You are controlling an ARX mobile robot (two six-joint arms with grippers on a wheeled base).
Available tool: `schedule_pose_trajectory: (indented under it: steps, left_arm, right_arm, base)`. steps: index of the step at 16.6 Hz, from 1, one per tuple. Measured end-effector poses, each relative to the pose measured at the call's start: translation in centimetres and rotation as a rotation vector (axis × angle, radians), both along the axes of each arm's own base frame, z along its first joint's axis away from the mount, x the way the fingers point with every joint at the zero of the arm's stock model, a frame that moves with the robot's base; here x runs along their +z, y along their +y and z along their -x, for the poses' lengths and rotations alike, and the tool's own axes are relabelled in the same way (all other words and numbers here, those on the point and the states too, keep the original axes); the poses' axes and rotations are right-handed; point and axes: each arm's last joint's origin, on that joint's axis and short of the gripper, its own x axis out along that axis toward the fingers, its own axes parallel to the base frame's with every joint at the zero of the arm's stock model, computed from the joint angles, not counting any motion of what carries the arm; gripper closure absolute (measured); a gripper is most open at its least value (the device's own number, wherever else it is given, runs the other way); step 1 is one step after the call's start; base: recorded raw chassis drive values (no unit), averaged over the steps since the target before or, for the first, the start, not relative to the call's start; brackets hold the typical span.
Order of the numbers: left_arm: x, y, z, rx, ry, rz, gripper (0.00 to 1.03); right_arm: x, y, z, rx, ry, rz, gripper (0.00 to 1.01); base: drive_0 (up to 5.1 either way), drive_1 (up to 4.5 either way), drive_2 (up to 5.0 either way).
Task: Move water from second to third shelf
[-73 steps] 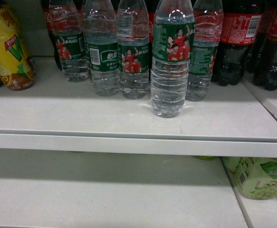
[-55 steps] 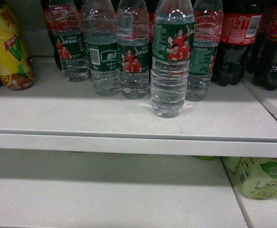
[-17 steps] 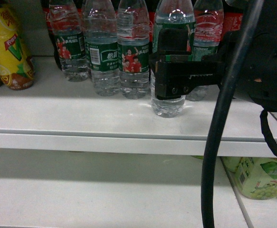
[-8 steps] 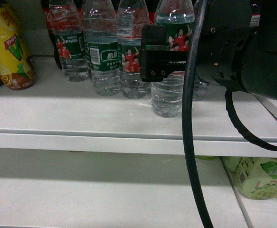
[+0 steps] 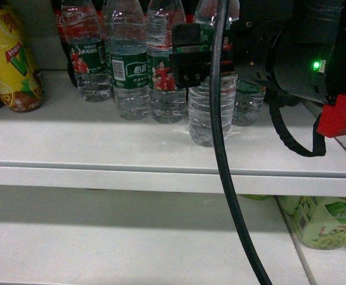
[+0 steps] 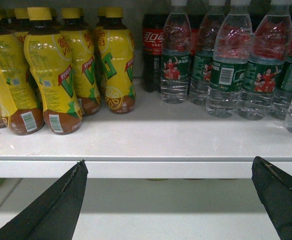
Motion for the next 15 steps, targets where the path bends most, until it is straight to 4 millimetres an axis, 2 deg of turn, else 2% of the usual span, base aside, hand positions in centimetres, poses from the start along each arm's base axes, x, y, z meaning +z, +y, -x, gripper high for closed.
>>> schedule_pose_trajectory:
  steps: [2,5,11,13,15]
  left_arm:
    - [0.0,0.0,0.0,0.0,0.0,0.0,0.05]
    - [0.0,0.0,0.0,0.0,0.0,0.0,0.05]
    - [0.0,0.0,0.0,0.0,0.0,0.0,0.05]
    - [0.0,0.0,0.0,0.0,0.0,0.0,0.05]
    - [0.0,0.0,0.0,0.0,0.0,0.0,0.05]
  right_arm:
    - [0.5,0.4,-0.8,-0.018,-0.017,0.034,0.03]
    - [0.1,0.6,-0.8,-0.023,-0.004,0.049,0.04]
    - [0.2,1.2,-0.4,0.002,-0.018,0.043,0.49]
    - [0.1,1.0,0.1,0.0,-0.021,0.032,0.56]
    - [0.2,0.6,0.8,-0.001,-0.012,0.019,0.58]
  base:
    - [0.0,0.0,0.0]
    - [0.0,0.0,0.0]
    - [0.0,0.0,0.0]
    - [0.0,0.0,0.0]
    - [0.0,0.0,0.0]
